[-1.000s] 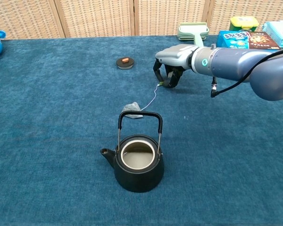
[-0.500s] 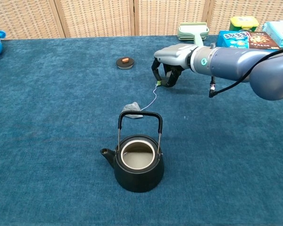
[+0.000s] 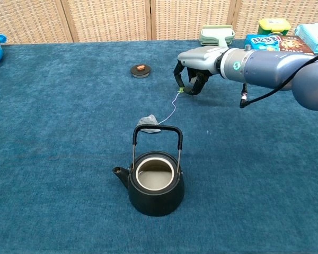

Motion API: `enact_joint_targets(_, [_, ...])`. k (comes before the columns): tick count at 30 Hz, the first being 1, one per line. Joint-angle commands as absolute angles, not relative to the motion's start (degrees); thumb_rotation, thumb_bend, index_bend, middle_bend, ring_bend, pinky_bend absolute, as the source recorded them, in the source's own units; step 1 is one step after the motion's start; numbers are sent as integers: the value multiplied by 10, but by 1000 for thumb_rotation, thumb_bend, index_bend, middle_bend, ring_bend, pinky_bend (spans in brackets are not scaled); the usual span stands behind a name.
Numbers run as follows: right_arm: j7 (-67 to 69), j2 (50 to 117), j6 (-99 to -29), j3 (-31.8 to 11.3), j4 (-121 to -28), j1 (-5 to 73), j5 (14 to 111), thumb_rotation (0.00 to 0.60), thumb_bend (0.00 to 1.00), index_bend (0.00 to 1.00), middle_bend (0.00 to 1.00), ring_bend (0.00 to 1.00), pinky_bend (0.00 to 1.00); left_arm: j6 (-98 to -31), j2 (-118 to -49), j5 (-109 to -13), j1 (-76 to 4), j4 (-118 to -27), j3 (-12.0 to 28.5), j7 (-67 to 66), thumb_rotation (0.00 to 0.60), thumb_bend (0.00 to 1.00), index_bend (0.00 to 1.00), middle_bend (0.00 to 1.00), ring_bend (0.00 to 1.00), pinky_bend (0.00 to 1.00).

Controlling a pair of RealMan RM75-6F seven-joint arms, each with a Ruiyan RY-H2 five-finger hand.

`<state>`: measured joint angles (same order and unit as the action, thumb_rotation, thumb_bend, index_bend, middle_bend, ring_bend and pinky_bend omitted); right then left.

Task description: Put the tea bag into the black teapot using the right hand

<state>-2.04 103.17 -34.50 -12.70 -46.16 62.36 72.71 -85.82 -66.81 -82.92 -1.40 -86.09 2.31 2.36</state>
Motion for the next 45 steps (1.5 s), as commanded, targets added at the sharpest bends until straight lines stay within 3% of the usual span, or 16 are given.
enact_joint_targets(1, [-22,1009,-362,-131,-493,613,725,600,546,567,1000,1000,1000,-859,-669,-830,-14,-861,23,23,600,365,128,127,54,108])
enact_joint_targets(11, [-26,912,-421,-142,-642,567,716,600,549,567,1000,1000,1000,-855,-672,-841,-20,-871,20,15,600,365,128,127,54,108])
enact_joint_targets(15, [-20,838,-473,-147,-758,528,721,600,549,567,1000,1000,1000,-848,-670,-842,-23,-883,17,3,600,365,128,127,54,107])
enact_joint_targets(21, [-20,772,-500,-148,-857,498,719,600,551,568,1000,1000,1000,-852,-666,-846,-22,-894,16,-4,600,365,128,127,54,107])
enact_joint_targets(36, [90,685,-504,-146,-959,464,757,600,550,573,1000,1000,1000,-862,-658,-840,-22,-901,25,-10,600,365,128,127,55,108])
enact_joint_targets(45, [192,651,-528,-139,-987,451,836,600,550,575,1000,1000,1000,-867,-649,-838,-25,-914,33,-23,600,365,128,127,54,107])
